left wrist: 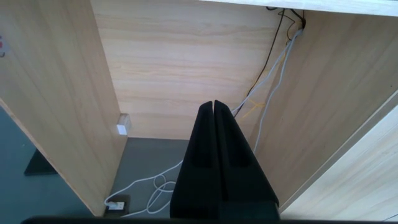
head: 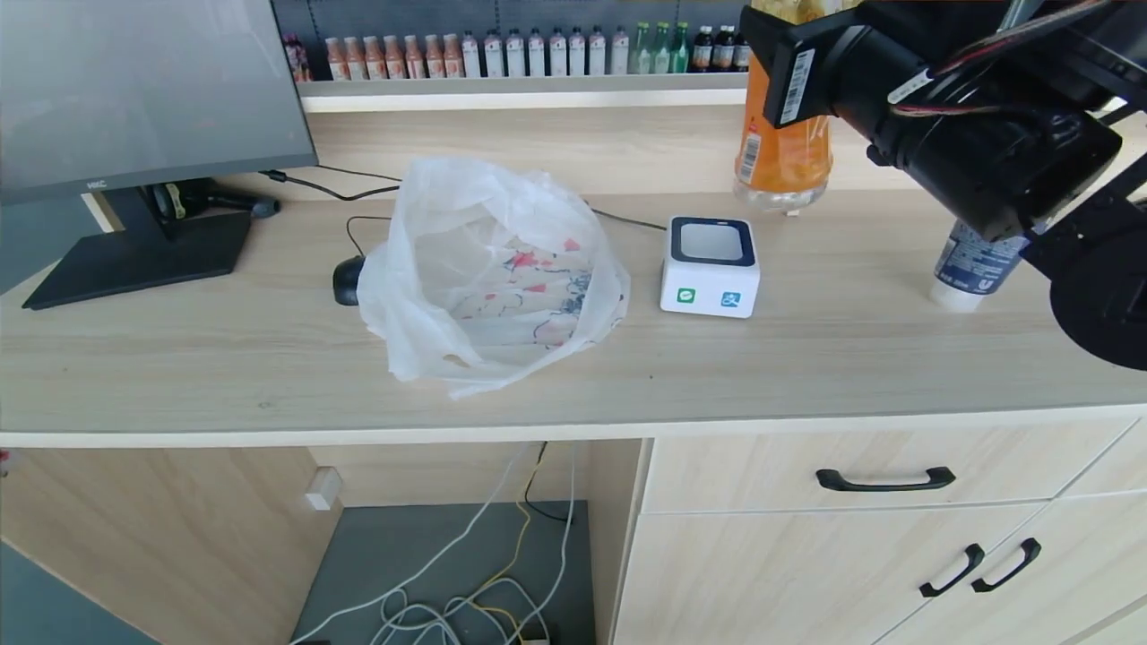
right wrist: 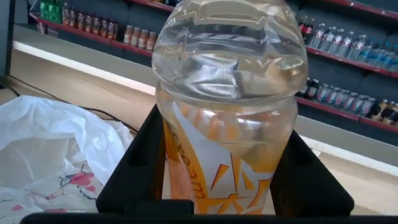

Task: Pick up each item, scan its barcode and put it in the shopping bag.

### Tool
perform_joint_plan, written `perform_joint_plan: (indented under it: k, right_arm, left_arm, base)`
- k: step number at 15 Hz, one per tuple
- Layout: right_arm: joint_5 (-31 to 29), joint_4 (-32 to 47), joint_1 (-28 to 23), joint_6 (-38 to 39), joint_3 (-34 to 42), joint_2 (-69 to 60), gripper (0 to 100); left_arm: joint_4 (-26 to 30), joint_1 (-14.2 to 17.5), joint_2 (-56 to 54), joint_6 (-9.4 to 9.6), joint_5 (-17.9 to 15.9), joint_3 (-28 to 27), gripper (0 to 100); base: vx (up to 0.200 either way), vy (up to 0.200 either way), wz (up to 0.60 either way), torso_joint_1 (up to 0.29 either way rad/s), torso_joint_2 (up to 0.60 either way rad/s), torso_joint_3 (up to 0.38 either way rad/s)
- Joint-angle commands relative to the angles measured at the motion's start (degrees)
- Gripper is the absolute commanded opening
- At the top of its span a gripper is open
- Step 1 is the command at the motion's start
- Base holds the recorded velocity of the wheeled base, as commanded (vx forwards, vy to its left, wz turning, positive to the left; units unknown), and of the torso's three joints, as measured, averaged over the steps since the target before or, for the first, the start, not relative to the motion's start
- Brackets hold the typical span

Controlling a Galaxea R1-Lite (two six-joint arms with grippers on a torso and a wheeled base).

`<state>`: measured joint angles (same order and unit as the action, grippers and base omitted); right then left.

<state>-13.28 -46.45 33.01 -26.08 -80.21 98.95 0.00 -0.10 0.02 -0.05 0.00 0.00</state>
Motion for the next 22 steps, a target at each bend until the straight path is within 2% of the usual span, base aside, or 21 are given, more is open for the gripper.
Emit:
perform_joint_plan:
  k: [1,9,10,11,12,13,19,22]
  right_arm:
    - [3.17,1.09,-3.57,-1.87,-2.23,0.45,0]
    - [28.57,0.74,-9.19,-16.64,-1.88,3.53,0]
    - [28.83,0.74,-9.19,-16.81,-1.88,3.53,0]
    - [34.37,0.48,-10.86,-19.98,-2.23,5.29,0]
    - [35.07,0.30,-11.04,-20.33,-2.40,5.55,0]
    - [40.43,-0.22,-11.65,-23.49,-3.37,7.05,0]
    - [49.75,-4.62,-12.01,-28.15,-5.04,11.53,0]
    - [53.71,-6.46,-14.20,-31.49,-5.57,13.29,0]
  left_arm:
    - [0.00,0.01,-0.02,-0.04,0.00,0.00,0]
    - [0.00,0.01,-0.02,-0.04,0.00,0.00,0]
    - [0.00,0.01,-0.02,-0.04,0.00,0.00,0]
    - [0.00,0.01,-0.02,-0.04,0.00,0.00,0]
    - [0.00,0.01,-0.02,-0.04,0.00,0.00,0]
    - [0.00,0.01,-0.02,-0.04,0.00,0.00,0]
    - [0.00,0.01,-0.02,-0.04,0.00,0.00,0]
    - [0.00,0.01,-0.02,-0.04,0.00,0.00,0]
  base:
    - [0.000,0.000,0.00,0.000,0.00,0.000]
    - [0.000,0.000,0.00,0.000,0.00,0.000]
    - [0.000,0.000,0.00,0.000,0.00,0.000]
    - [0.000,0.000,0.00,0.000,0.00,0.000]
    - [0.000,0.000,0.00,0.000,0.00,0.000]
    - [0.000,0.000,0.00,0.000,0.00,0.000]
    - [0.000,0.000,0.00,0.000,0.00,0.000]
    - [0.000,0.000,0.00,0.000,0.00,0.000]
